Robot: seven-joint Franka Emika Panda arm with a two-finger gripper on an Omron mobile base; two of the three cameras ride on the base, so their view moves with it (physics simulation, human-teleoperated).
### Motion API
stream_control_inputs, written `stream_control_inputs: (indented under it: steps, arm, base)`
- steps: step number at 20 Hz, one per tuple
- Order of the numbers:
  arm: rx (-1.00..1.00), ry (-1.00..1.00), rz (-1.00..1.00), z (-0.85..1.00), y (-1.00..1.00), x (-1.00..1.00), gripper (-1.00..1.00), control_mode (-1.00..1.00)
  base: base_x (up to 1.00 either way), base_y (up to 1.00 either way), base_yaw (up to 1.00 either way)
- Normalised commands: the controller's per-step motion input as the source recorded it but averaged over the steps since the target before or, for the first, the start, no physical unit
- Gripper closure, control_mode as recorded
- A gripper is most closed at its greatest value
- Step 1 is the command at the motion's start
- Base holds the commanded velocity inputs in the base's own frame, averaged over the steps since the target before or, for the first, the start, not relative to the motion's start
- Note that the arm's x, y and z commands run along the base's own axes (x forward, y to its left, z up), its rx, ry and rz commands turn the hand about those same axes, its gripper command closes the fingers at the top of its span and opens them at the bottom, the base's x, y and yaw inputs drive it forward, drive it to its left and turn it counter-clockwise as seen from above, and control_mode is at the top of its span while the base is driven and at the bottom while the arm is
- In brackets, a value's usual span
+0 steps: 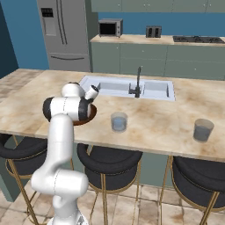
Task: There are four ice cubes in the ice bowl. Place two ice cubes in each glass of water.
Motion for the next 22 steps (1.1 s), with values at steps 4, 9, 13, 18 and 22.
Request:
stream_control_inputs:
  steps: [4,9,13,18,22]
  arm:
    - [0.00,0.04,0.00,-0.55,0.00,-0.06,1.00,-1.00]
    - [0.00,0.02,0.00,-0.31,0.00,-0.16,1.00,-1.00]
    - [0.00,0.00,0.00,-0.01,0.00,-0.09,1.00,-1.00]
    - [0.00,0.00,0.00,0.16,-0.05,-0.02,1.00,-1.00]
    - [0.00,0.00,0.00,0.93,-0.26,-0.16,1.00,-1.00]
  base:
    - [0.00,0.00,0.00]
    - [0.00,0.00,0.00]
    - [0.00,0.00,0.00]
    - [0.00,0.00,0.00]
    - [0.00,0.00,0.00]
